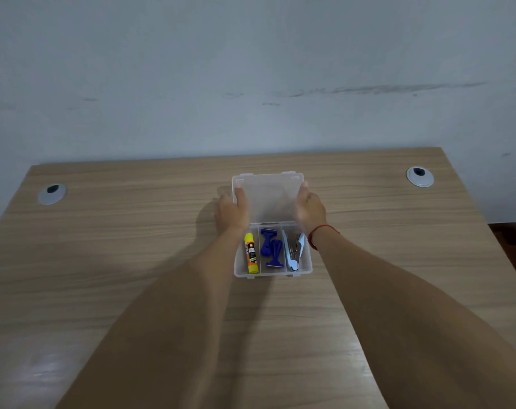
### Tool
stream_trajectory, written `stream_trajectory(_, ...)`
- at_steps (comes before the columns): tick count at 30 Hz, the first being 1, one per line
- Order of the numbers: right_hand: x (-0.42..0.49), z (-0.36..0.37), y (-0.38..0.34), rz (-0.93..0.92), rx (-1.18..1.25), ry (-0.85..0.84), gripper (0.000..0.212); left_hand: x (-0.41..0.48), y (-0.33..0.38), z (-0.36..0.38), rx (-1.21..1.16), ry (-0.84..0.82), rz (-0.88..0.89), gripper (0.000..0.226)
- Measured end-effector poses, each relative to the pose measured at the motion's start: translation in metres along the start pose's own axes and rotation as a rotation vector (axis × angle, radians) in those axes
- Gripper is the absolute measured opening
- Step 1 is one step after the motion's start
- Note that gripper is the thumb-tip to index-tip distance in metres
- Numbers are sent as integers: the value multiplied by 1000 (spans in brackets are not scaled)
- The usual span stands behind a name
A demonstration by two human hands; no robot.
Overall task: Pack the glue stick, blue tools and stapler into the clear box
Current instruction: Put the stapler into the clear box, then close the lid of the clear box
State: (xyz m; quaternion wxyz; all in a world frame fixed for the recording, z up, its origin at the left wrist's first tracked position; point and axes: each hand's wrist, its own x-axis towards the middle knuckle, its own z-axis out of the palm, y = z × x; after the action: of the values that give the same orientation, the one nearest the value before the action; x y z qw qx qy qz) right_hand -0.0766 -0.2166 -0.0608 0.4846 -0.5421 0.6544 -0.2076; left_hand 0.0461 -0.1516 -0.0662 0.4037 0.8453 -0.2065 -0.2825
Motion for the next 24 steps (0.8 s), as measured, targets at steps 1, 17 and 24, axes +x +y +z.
stream_trajectory(1,-3,-3,-2,5,15,12,71,-4,2,-3,-1,21,12,76)
stream_trajectory(17,-66,-42,44,-38,-211,-193,67,-88,-37,-20,238,129,1,49)
stream_trajectory(24,-77,-29,75,-63,-437,-199,52,-95,-66,-4,395,41,-5,52)
